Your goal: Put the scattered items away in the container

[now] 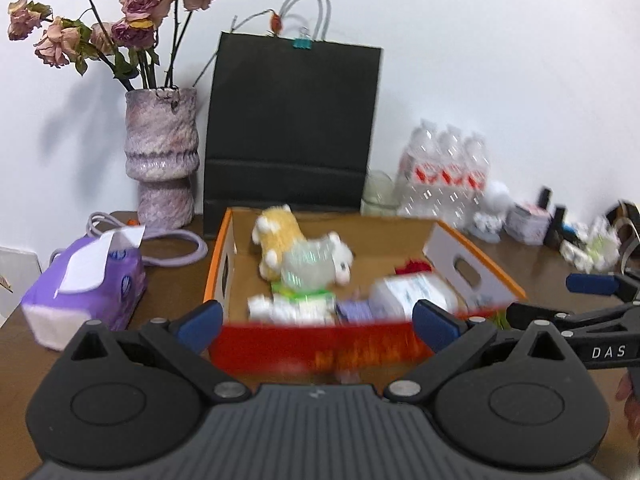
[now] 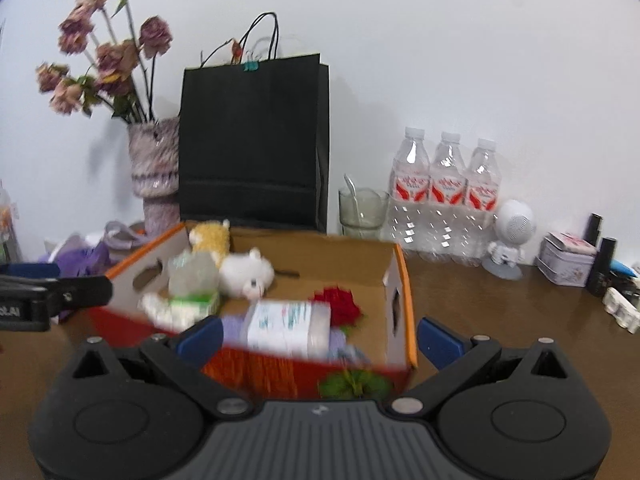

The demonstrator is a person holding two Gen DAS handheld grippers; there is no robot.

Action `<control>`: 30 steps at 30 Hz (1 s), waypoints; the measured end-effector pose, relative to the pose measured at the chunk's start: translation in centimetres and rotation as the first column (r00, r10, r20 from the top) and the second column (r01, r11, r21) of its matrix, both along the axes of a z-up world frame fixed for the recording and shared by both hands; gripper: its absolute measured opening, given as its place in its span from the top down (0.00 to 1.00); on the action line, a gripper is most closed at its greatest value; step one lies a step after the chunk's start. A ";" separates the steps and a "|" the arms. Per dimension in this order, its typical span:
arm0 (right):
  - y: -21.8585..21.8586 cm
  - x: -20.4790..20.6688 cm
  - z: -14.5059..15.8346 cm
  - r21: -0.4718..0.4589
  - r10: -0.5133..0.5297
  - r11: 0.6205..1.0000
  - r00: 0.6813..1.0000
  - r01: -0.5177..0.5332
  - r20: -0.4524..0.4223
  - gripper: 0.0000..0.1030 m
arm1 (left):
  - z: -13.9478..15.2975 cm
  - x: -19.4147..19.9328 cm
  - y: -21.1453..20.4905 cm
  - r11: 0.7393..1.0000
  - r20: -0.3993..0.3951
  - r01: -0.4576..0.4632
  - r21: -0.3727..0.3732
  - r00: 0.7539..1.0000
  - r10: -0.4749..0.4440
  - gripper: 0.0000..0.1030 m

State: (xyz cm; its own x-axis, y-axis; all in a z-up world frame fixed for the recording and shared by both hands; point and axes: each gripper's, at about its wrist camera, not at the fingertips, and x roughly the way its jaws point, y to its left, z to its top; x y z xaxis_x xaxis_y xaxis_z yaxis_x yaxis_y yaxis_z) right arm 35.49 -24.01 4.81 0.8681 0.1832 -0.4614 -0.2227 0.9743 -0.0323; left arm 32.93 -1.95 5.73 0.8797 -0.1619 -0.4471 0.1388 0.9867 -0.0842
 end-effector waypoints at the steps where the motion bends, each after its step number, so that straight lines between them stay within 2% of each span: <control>1: 0.0 -0.9 -0.4 -0.011 -0.004 1.000 1.000 0.004 -0.008 0.00 | -0.4 -0.8 -0.1 1.000 -0.008 0.013 0.010 1.000 -0.013 0.00; 7: 0.4 -6.5 -3.2 -0.052 -0.046 0.998 0.995 0.041 -0.086 0.00 | -2.9 -4.2 -1.1 0.993 -0.076 0.108 0.056 0.992 -0.104 0.00; 11: 1.2 -8.9 -5.5 -0.070 -0.080 0.995 0.985 0.070 -0.155 0.00 | -5.1 -4.8 -2.1 0.986 -0.147 0.155 0.065 0.979 -0.144 0.00; 16: 1.8 -10.4 -7.0 -0.057 -0.114 0.993 0.976 0.105 -0.188 0.04 | -6.4 -4.5 -3.1 0.985 -0.175 0.162 0.061 0.973 -0.150 0.01; 20: 1.9 -10.4 -7.0 -0.045 -0.123 0.992 0.975 0.116 -0.187 0.12 | -7.3 -3.6 -3.7 0.986 -0.214 0.161 0.045 0.966 -0.148 0.09; 22: 2.0 -10.4 -7.1 -0.036 -0.115 0.993 0.975 0.110 -0.192 0.18 | -7.7 -3.1 -4.3 0.983 -0.231 0.174 0.050 0.960 -0.159 0.17; 23: 2.0 -10.3 -7.2 -0.032 -0.111 0.994 0.974 0.106 -0.198 0.25 | -7.9 -3.1 -4.6 0.982 -0.225 0.176 0.071 0.962 -0.156 0.28; 24: 2.0 -10.3 -7.3 -0.028 -0.106 0.994 0.973 0.102 -0.207 0.42 | -7.9 -3.1 -4.9 0.979 -0.214 0.175 0.102 0.965 -0.150 0.37; 25: 1.9 -10.2 -7.5 -0.018 -0.094 0.996 0.971 0.093 -0.219 0.52 | -7.8 -3.2 -5.1 0.976 -0.204 0.185 0.118 0.966 -0.159 0.60; 27: 1.9 -10.3 -7.3 0.008 -0.053 0.998 0.973 0.056 -0.224 0.81 | -7.6 -3.5 -4.9 0.972 -0.206 0.211 0.102 0.961 -0.186 0.81; 28: 2.0 -10.4 -7.3 0.007 -0.036 0.999 0.974 0.038 -0.222 0.85 | -7.5 -3.7 -4.7 0.973 -0.209 0.213 0.092 0.959 -0.190 0.81; 30: 2.1 -10.7 -7.3 0.014 -0.015 1.000 0.976 0.018 -0.219 0.86 | -7.6 -4.0 -4.5 0.975 -0.204 0.207 0.080 0.961 -0.187 0.81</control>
